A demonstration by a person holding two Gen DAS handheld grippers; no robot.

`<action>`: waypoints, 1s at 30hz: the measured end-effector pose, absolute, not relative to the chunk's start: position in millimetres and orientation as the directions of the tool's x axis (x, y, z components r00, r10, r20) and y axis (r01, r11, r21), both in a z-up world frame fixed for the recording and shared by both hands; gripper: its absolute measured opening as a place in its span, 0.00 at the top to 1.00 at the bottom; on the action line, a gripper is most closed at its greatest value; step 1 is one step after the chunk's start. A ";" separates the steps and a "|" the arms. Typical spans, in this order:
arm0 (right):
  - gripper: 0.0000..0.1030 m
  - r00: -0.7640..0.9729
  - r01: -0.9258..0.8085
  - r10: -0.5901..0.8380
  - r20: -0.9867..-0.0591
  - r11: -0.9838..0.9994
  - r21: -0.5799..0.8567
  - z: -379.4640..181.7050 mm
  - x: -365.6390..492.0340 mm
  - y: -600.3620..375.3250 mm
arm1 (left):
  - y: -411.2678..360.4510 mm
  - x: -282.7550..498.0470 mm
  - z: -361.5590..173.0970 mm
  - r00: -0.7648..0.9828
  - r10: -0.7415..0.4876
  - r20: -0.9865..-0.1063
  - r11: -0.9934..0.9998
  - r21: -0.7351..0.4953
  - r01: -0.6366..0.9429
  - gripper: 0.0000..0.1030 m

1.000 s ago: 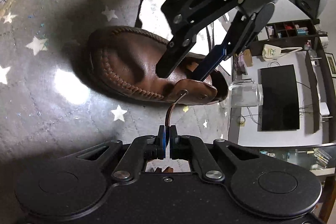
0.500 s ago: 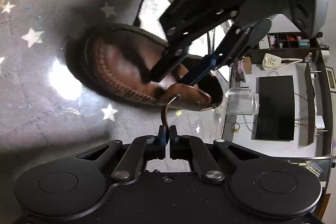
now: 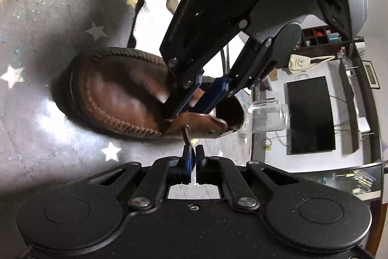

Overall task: Lace up shoes with both hands
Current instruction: 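Hold the shoe flap with the left gripper and bring the lace tip toward the eyelet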

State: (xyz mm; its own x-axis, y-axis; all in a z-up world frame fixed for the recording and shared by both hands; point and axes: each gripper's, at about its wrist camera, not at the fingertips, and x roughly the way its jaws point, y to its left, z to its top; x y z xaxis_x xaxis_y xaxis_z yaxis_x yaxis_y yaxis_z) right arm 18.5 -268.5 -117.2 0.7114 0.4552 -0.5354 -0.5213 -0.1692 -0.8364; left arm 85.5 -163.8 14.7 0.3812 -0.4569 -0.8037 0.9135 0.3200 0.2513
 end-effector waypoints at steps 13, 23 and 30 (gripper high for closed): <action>0.97 0.717 -0.524 0.462 -0.522 -0.136 -0.840 -107.3 16.0 -266.8 | -160.9 79.1 14.2 0.428 -0.460 -0.778 0.383 0.261 0.886 0.97; 0.97 0.739 -0.520 0.449 -0.503 -0.094 -0.849 -105.5 1.3 -272.0 | -157.5 42.2 21.2 0.628 -0.373 -0.683 0.575 0.360 0.734 0.98; 0.97 0.755 -0.535 0.450 -0.477 0.001 -0.845 -100.9 -8.8 -266.5 | -140.7 19.5 41.2 0.728 -0.327 -0.603 0.687 0.378 0.621 0.98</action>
State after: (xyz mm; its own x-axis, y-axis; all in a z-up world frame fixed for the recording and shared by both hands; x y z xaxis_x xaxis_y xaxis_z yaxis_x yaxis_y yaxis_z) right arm -8.8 -266.5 -100.9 0.7547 0.4501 -0.4773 -0.5349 0.0010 -0.8449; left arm 19.5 -140.7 41.2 0.7278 -0.3268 -0.6029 0.6212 0.6866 0.3777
